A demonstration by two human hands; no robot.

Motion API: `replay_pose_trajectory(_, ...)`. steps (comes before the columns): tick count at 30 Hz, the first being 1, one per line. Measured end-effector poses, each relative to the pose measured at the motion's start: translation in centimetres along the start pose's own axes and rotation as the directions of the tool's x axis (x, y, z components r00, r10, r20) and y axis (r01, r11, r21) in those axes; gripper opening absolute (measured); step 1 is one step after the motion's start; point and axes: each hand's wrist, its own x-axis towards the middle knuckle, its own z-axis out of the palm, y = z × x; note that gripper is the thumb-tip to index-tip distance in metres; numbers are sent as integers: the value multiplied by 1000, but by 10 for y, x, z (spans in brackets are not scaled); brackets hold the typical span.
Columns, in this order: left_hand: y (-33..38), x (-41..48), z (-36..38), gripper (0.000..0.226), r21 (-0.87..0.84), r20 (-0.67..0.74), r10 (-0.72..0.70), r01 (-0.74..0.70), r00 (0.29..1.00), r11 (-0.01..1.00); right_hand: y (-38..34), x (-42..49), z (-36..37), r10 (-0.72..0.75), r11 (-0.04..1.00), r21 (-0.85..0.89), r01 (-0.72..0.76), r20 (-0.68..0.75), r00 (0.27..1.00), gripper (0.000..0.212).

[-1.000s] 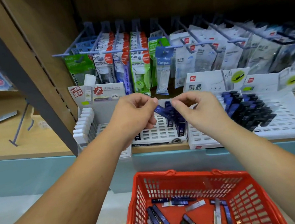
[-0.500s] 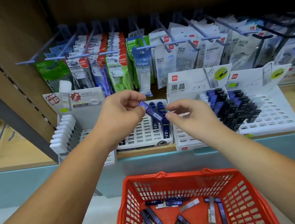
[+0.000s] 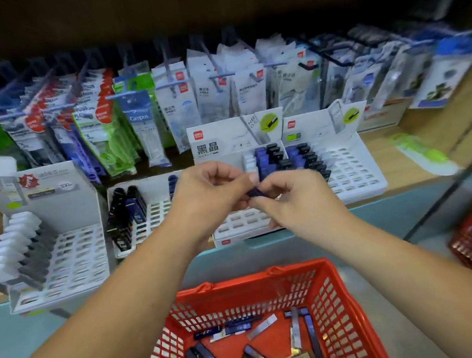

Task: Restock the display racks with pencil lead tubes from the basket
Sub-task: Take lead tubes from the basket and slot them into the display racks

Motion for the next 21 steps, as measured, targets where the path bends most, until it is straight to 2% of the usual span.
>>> replay_pose_trajectory(3,1,3,23,33,-138,-83,-60,48,995,989,17,-6,-17,-9,999,33,11,-74,997,5)
replay_pose_trajectory(5,2,5,38,30,-221,-86,-91,70,992,973,26,-11,-30,10,996,86,-1,-105,994,6)
replay_pose_trajectory(7,4,8,52,28,-194,-56,-52,41,997,980,37,-15,-45,31,994,104,-15,-154,988,4)
replay_pose_trajectory(10,14,18,68,23,22,-40,111,-110,993,994,61,-16,-68,30,997,-56,-49,-295,955,18)
replay_pose_trajectory(13,27,38,85,16,254,45,243,-246,969,935,91,-16,-77,98,928,-315,-198,-305,947,50)
replay_pose_trajectory(17,24,65,106,17,515,194,301,-358,934,779,122,-18,-69,140,806,-523,-277,-287,948,66)
replay_pose_trajectory(21,12,79,114,16,641,233,286,-368,930,674,134,-19,-67,152,771,-568,-288,-274,949,70)
